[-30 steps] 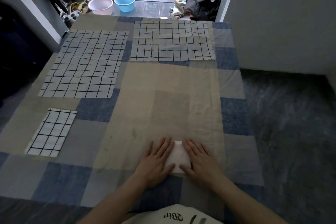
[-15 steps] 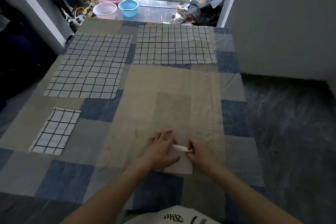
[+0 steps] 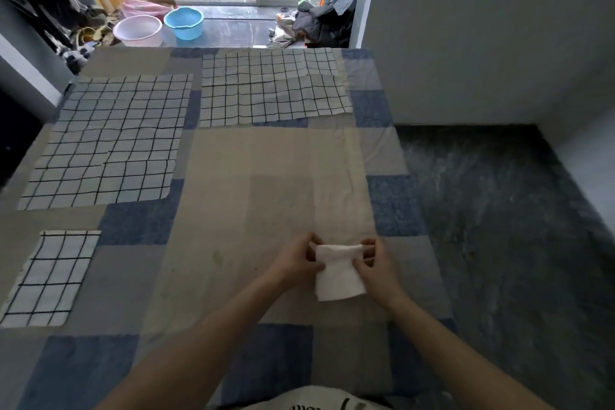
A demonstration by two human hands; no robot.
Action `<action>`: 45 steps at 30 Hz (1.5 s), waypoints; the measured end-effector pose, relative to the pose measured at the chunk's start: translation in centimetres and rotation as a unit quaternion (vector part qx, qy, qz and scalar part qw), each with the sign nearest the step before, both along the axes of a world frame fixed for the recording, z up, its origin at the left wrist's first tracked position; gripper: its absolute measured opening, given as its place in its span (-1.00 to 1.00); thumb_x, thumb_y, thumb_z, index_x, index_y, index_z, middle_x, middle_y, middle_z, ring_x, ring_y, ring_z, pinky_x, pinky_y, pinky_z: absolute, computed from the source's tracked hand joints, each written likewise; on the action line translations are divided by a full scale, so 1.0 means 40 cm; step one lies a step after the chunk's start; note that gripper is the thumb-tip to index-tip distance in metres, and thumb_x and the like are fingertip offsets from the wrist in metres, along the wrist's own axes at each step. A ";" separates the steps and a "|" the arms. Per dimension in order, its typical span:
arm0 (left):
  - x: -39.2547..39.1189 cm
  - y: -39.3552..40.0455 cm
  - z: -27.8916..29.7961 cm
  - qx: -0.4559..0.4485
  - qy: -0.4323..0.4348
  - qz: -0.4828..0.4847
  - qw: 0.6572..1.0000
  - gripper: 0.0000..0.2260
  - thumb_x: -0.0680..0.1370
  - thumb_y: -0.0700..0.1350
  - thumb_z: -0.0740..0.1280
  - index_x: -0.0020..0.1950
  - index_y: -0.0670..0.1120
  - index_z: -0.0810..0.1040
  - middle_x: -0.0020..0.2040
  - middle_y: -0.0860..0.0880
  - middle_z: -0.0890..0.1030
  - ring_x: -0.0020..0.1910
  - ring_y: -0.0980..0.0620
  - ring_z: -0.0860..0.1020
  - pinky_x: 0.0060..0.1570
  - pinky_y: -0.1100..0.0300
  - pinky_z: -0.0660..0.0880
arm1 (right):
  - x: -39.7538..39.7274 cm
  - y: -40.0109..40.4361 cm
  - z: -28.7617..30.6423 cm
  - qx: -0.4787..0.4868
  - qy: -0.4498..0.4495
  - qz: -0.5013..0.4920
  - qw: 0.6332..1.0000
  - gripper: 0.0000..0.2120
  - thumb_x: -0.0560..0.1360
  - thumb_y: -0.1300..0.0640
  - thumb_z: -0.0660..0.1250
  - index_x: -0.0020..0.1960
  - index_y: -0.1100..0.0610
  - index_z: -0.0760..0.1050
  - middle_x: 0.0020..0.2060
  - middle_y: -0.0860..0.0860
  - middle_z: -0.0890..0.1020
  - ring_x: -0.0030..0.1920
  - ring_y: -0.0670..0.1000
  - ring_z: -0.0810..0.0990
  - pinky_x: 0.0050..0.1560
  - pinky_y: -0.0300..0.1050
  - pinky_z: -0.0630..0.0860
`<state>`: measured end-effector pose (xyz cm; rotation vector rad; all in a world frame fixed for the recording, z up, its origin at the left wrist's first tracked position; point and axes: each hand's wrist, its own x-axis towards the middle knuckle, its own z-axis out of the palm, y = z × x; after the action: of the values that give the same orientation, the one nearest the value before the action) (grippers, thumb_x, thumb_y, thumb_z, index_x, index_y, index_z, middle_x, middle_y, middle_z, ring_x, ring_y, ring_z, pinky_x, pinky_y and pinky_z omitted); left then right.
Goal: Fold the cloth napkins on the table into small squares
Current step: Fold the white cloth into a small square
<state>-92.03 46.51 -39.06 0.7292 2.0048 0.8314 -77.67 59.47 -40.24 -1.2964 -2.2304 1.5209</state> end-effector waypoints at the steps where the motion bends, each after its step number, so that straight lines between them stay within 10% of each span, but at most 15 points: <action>1: 0.002 0.003 0.003 -0.002 0.005 0.003 1.000 -0.73 0.48 -0.26 0.40 0.14 -0.11 0.46 -0.23 0.01 0.52 -0.28 0.16 0.48 -0.35 0.38 0.43 | -0.002 0.001 -0.004 0.003 -0.001 0.003 1.000 -0.68 0.51 0.27 0.35 0.23 0.20 0.37 -0.08 0.01 0.54 -0.15 -0.06 0.55 -0.19 -0.27 0.50; 13: 0.027 0.002 -0.002 -0.048 0.103 -0.066 0.991 -0.55 0.57 -0.16 0.27 0.43 -0.02 0.23 0.07 -0.07 0.53 0.02 0.01 0.51 -0.01 0.16 0.45 | -0.006 -0.006 -0.032 0.159 -0.032 0.109 0.981 -0.70 0.49 0.27 0.32 0.21 0.18 0.41 0.10 0.06 0.44 0.00 -0.05 0.42 0.08 -0.10 0.48; 19: 0.048 -0.020 -0.015 -0.016 0.394 -0.213 0.894 -0.60 0.49 -0.16 0.28 0.34 -0.07 0.38 0.34 -0.09 0.39 0.26 -0.14 0.40 0.22 0.02 0.37 | 0.015 -0.017 -0.006 0.358 -0.001 0.187 0.915 -0.58 0.32 0.36 0.45 0.15 0.18 0.50 0.04 0.11 0.54 -0.04 0.10 0.54 -0.10 -0.05 0.56; 24: 0.085 -0.032 -0.057 -0.001 0.388 -0.291 0.875 -0.49 0.53 0.04 0.16 0.46 -0.09 0.35 0.44 -0.04 0.42 0.42 -0.07 0.38 0.38 -0.06 0.35 | 0.037 -0.015 -0.033 0.364 -0.040 0.291 0.884 -0.48 0.41 0.20 0.42 0.36 0.14 0.43 0.30 0.06 0.53 0.21 0.04 0.56 0.13 -0.01 0.55; 31: 0.076 -0.057 -0.106 -0.076 0.346 -0.297 0.887 -0.40 0.55 0.20 0.08 0.56 0.02 0.12 0.55 0.04 0.22 0.51 -0.04 0.22 0.33 -0.22 0.25 | 0.064 0.013 -0.046 0.340 -0.173 0.392 0.837 -0.40 0.53 -0.11 0.10 0.51 0.10 0.20 0.49 -0.04 0.27 0.48 -0.07 0.13 0.43 0.03 -0.05; 35: 0.071 -0.047 -0.106 -0.072 0.331 -0.300 0.892 -0.35 0.54 0.23 -0.03 0.59 0.04 -0.03 0.59 0.08 0.01 0.56 0.02 -0.02 0.45 -0.22 0.02 | 0.060 0.013 -0.049 0.337 -0.173 0.392 0.838 -0.39 0.52 -0.12 0.10 0.52 0.08 0.18 0.50 -0.08 0.20 0.47 -0.06 0.18 0.40 0.13 0.14; 37: 0.072 -0.051 -0.085 -0.057 0.314 -0.271 0.908 -0.34 0.53 0.23 -0.04 0.59 0.05 -0.08 0.60 0.07 -0.11 0.55 0.07 -0.19 0.49 -0.10 -0.17 | 0.048 0.003 -0.032 0.345 -0.182 0.372 0.842 -0.38 0.49 -0.11 0.11 0.51 0.08 0.22 0.49 -0.06 0.24 0.48 -0.06 0.17 0.32 0.27 0.35; 40: 0.053 -0.098 -0.038 -0.015 0.310 -0.156 0.938 -0.40 0.57 0.14 0.20 0.56 0.02 0.11 0.60 0.03 -0.02 0.56 0.04 -0.01 0.51 0.04 -0.11 | 0.029 -0.020 0.005 0.310 -0.187 0.349 0.864 -0.33 0.57 -0.10 0.12 0.57 0.10 -0.02 0.57 0.01 0.00 0.55 -0.03 -0.08 0.46 0.25 0.07; 45: -0.013 -0.237 0.017 -0.003 0.340 -0.001 0.940 -0.41 0.45 0.21 0.17 0.45 0.05 0.28 0.51 -0.03 0.30 0.38 -0.10 0.38 0.35 -0.02 0.33 | -0.017 -0.089 0.070 0.296 -0.106 0.291 0.904 -0.35 0.48 -0.05 0.32 0.48 0.17 0.26 0.43 0.13 0.37 0.40 0.16 0.37 0.38 0.09 0.31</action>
<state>-92.53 37.01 -38.36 1.1263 2.6060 0.6123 -78.35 55.92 -37.43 -0.6610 -3.0608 0.6844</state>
